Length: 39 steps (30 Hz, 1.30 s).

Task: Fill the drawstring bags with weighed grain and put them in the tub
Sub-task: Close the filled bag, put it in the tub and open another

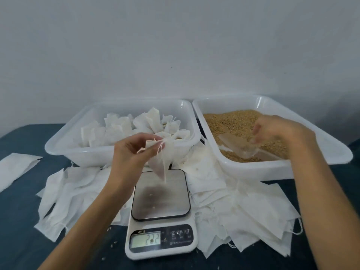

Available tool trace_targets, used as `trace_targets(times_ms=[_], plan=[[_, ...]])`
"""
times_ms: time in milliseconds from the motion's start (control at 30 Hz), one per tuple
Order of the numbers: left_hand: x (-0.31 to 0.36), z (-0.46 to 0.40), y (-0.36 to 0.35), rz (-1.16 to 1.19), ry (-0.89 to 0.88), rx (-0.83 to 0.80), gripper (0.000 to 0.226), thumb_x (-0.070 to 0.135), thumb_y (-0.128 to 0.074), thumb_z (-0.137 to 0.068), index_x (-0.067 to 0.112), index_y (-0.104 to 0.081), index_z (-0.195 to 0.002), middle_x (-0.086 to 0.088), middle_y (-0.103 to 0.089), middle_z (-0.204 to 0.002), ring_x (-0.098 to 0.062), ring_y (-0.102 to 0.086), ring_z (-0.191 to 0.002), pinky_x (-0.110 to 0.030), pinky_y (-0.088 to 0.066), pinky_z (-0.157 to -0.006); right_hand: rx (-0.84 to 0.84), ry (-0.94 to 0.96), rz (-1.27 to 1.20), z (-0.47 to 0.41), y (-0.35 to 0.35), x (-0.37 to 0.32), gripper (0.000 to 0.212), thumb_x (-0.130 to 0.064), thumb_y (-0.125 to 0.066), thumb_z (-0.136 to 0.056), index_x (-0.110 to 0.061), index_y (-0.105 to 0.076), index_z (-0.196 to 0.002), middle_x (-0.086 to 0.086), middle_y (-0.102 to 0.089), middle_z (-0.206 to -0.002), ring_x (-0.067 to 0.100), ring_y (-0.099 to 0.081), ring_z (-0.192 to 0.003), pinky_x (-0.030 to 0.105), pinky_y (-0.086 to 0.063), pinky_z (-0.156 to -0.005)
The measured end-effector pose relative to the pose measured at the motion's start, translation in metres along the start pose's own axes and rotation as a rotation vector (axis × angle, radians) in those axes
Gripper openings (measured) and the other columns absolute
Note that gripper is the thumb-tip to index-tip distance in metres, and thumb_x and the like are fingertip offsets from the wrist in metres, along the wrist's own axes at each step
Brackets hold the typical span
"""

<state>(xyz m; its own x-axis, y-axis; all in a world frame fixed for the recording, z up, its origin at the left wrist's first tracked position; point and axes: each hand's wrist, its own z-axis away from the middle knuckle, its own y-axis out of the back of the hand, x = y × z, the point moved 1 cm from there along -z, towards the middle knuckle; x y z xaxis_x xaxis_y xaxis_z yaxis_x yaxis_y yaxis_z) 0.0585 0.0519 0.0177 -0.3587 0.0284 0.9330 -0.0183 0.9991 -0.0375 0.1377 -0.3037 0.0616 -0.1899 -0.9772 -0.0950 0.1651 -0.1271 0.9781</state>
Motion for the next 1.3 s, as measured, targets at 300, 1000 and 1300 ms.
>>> trace_targets(times_ms=[300,1000,1300], plan=[[0.013,-0.102,0.004,-0.528,-0.072,0.231,0.006,0.001,-0.073,-0.091,0.006,-0.075,-0.087,-0.01,-0.073,-0.083,-0.034,-0.072,-0.08,-0.042,-0.061,-0.069,0.083,0.552,-0.382,0.073,0.036,-0.073,0.009,-0.041,-0.073,-0.09,-0.035,-0.072,-0.096,-0.012,-0.073,-0.096,0.006,-0.068,-0.093,0.034,-0.054,-0.092],[-0.033,0.025,-0.072,-0.95,-0.246,-0.375,0.024,0.025,-0.079,-0.093,0.013,-0.076,-0.114,0.002,-0.065,-0.108,-0.017,-0.055,-0.098,-0.032,-0.043,-0.085,0.089,0.529,-0.308,0.07,0.032,-0.074,0.021,-0.04,-0.07,-0.093,-0.025,-0.071,-0.108,-0.005,-0.068,-0.104,0.009,-0.063,-0.095,0.02,-0.037,-0.062],[-0.043,0.016,-0.071,-0.992,-0.288,-0.364,0.016,0.018,-0.066,-0.102,0.011,-0.08,-0.107,-0.003,-0.072,-0.104,-0.026,-0.059,-0.097,-0.035,-0.043,-0.082,0.087,0.541,-0.309,0.071,0.032,-0.076,0.021,-0.04,-0.07,-0.093,-0.025,-0.071,-0.108,-0.005,-0.069,-0.101,0.011,-0.064,-0.096,0.019,-0.042,-0.068]])
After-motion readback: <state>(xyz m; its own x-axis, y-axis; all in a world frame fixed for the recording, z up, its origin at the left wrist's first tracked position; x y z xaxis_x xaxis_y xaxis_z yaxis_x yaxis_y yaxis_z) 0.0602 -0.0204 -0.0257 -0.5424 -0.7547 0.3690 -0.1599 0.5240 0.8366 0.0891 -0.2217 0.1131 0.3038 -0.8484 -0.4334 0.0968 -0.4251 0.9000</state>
